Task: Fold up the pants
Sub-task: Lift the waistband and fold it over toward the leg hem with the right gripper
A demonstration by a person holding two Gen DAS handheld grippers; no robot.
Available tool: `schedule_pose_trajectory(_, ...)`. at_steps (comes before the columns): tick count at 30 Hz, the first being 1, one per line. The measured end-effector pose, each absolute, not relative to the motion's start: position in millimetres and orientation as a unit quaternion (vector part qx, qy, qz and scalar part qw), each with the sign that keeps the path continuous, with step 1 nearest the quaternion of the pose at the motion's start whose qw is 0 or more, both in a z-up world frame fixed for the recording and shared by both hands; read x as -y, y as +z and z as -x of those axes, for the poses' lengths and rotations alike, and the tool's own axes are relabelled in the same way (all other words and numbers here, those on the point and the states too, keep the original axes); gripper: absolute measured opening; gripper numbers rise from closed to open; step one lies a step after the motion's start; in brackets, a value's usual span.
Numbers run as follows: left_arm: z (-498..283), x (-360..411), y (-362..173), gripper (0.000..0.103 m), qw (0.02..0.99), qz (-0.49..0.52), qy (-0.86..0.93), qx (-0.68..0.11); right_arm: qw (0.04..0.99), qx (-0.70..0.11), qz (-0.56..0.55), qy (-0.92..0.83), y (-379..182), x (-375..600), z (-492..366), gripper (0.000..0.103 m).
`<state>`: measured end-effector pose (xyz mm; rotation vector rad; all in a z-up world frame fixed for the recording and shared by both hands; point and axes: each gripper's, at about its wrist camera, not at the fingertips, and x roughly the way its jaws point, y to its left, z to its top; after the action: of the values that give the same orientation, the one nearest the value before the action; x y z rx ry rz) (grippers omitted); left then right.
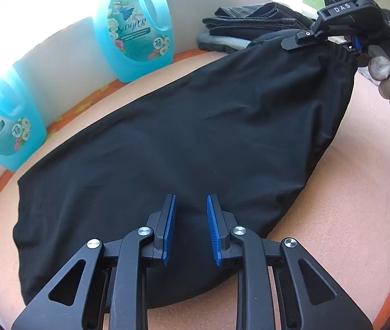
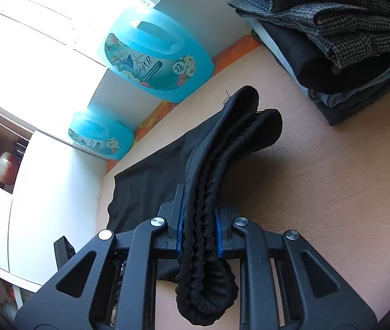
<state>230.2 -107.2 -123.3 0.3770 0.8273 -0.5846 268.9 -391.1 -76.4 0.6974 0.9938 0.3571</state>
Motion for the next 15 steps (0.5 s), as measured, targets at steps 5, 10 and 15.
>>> schedule_pose_trajectory(5, -224, 91, -117, 0.021, 0.864, -0.166, -0.275, -0.387, 0.815, -0.456, -0.312, 0.175, -58, 373, -271, 0.018)
schedule_pose_trajectory(10, -215, 71, -112, 0.022, 0.869, -0.162, -0.267, -0.384, 0.82, -0.453, -0.293, 0.191, -42, 342, -278, 0.018)
schedule_pose_trajectory(15, -215, 43, -109, 0.029, 0.874, -0.146, -0.25, -0.39, 0.825, -0.453, -0.261, 0.211, -31, 295, -289, 0.018)
